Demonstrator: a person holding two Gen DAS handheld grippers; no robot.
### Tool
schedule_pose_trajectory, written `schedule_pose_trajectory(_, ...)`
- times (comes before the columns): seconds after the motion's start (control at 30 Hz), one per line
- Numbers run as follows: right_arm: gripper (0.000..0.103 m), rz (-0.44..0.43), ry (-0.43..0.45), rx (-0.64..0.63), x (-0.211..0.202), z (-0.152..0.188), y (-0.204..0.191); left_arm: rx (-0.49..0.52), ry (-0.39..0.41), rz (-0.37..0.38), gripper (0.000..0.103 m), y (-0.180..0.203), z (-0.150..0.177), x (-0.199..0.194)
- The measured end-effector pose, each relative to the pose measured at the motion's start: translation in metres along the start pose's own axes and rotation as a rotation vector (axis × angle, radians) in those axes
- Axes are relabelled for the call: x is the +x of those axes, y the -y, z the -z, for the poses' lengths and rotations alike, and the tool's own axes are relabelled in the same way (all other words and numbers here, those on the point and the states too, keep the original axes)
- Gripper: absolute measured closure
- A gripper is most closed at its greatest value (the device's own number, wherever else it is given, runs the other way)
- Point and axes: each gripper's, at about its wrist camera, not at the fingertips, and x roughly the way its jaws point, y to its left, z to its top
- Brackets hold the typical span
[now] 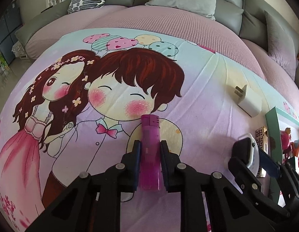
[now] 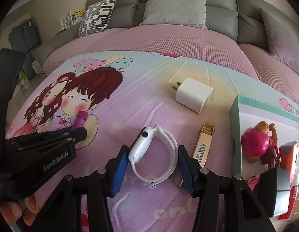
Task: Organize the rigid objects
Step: 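Grasp the pink lighter with the left tool while the right tool grasps the white smartwatch, then carry the pink lighter over the tray with the left tool while the right tool carries the watch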
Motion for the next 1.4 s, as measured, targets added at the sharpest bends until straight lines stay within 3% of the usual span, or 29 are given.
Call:
schedule_pose_trajectory(0.2, 0.050, 0.006, 0.032, 0.030, -0.018, 0.000, 0.004, -0.041, 0.006, 0.015, 0.083, -0.005, -0.002, -0.006)
schedule_pose_trajectory(0.47, 0.050, -0.013, 0.100, 0.101, -0.053, -0.001, 0.017, -0.061, 0.076, 0.043, 0.083, 0.000, -0.007, -0.031)
schedule_pose_trajectory(0.63, 0.050, 0.026, 0.137, 0.131, -0.077, 0.001, 0.030, -0.073, 0.114, 0.090, 0.083, 0.006, -0.010, -0.046)
schedule_pose_trajectory(0.97, 0.050, 0.078, 0.180, 0.261, -0.112, 0.013, 0.083, -0.004, 0.198, 0.106, 0.083, 0.042, -0.013, -0.076)
schedule_pose_trajectory(1.4, 0.050, 0.131, 0.221, 0.337, -0.134, 0.023, 0.134, 0.117, 0.262, 0.149, 0.083, 0.105, -0.010, -0.105)
